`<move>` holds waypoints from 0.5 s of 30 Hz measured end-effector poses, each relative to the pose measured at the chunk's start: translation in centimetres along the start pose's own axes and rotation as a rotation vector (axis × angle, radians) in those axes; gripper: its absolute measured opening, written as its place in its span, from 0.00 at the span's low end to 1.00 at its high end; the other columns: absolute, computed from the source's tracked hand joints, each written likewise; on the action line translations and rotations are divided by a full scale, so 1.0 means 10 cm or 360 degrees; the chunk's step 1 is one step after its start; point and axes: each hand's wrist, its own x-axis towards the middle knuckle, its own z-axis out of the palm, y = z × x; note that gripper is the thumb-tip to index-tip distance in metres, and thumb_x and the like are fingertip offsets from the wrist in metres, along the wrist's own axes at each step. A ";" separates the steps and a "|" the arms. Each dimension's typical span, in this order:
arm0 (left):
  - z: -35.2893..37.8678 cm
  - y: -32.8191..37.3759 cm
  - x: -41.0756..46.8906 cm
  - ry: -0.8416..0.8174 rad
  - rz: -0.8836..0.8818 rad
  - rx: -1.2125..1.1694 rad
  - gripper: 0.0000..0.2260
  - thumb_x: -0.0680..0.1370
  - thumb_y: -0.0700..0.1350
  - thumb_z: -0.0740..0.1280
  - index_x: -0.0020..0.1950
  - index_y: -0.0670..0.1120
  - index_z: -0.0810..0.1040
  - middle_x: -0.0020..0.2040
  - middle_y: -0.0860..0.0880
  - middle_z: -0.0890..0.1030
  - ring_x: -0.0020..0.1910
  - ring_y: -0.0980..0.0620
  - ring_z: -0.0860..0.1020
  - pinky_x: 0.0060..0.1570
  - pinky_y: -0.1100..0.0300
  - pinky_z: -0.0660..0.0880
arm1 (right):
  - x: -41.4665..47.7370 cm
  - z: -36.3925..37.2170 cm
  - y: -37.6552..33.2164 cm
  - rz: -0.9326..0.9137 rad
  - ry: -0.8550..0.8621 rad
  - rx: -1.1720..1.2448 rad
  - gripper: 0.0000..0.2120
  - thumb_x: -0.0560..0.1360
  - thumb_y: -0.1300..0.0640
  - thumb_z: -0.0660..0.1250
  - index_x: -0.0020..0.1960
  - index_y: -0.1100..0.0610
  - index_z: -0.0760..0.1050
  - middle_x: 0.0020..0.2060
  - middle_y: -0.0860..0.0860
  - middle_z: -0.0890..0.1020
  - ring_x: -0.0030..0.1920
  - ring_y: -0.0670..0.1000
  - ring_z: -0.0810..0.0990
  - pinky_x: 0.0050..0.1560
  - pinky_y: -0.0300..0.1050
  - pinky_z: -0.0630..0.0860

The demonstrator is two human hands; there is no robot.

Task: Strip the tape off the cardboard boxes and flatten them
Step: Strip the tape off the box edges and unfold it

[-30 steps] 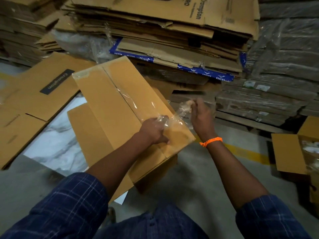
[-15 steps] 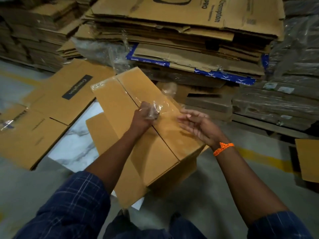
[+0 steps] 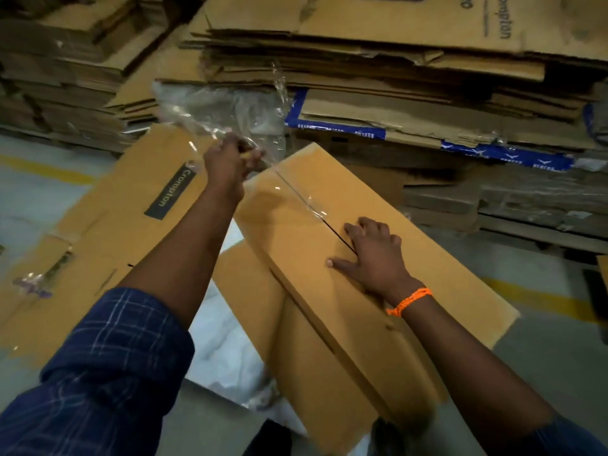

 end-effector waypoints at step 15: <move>-0.97 0.32 1.85 -0.0709 0.0225 0.1102 0.08 0.78 0.35 0.67 0.49 0.48 0.73 0.50 0.45 0.76 0.48 0.50 0.78 0.45 0.58 0.78 | 1.17 -0.16 -1.12 0.0096 -0.0085 0.0196 0.40 0.74 0.51 0.75 0.79 0.54 0.58 0.72 0.57 0.69 0.71 0.58 0.68 0.70 0.52 0.69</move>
